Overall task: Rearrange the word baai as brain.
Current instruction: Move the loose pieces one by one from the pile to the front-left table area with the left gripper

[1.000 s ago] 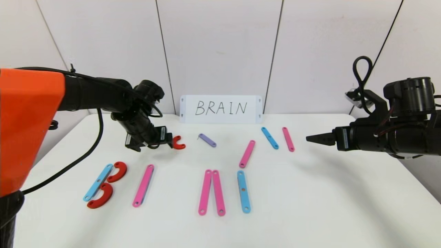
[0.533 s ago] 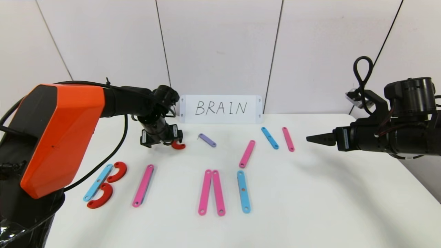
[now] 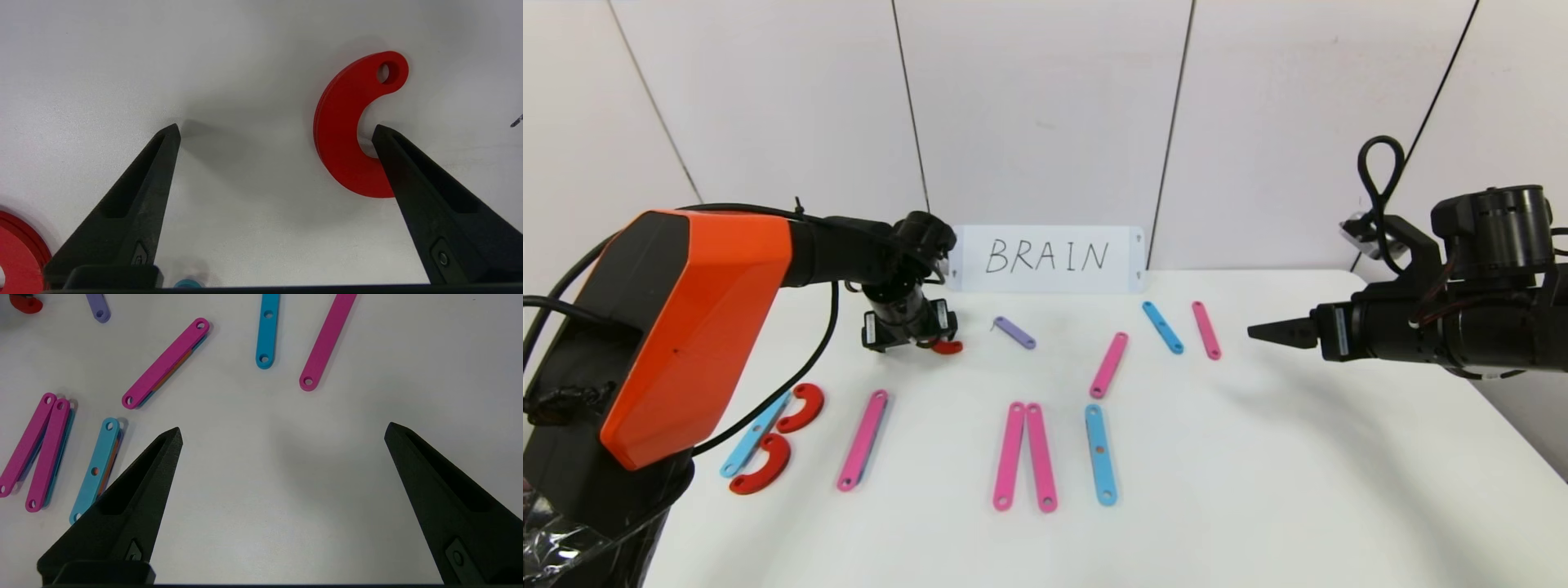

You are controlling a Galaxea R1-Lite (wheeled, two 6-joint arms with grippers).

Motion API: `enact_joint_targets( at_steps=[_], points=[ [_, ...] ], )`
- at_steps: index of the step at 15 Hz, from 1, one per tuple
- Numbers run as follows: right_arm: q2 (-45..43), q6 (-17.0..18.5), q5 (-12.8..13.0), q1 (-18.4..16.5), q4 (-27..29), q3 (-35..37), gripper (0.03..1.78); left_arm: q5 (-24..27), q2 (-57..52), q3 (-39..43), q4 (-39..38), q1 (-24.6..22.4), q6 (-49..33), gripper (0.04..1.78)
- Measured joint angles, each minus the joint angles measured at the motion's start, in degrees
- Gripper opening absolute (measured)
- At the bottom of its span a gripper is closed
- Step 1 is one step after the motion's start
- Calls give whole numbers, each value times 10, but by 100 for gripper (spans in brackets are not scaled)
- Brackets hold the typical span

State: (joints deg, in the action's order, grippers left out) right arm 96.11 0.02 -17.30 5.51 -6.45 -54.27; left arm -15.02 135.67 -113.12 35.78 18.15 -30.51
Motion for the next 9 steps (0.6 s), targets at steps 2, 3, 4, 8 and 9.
enact_joint_targets(
  at_steps=[2,3,4,8,9],
  points=[
    [0,0,0,0,0,0,173,1,-1,1,0,4,1,140],
    [0,0,0,1,0,0,173,1,-1,1,0,4,2,124],
    [0,0,0,2,0,0,173,1,-1,1,0,4,3,107],
    [-2,0,0,2,0,2,173,1,-1,1,0,5,4,38],
    [-2,0,0,3,-1,2,173,1,-1,1,0,5,5,30]
  ],
)
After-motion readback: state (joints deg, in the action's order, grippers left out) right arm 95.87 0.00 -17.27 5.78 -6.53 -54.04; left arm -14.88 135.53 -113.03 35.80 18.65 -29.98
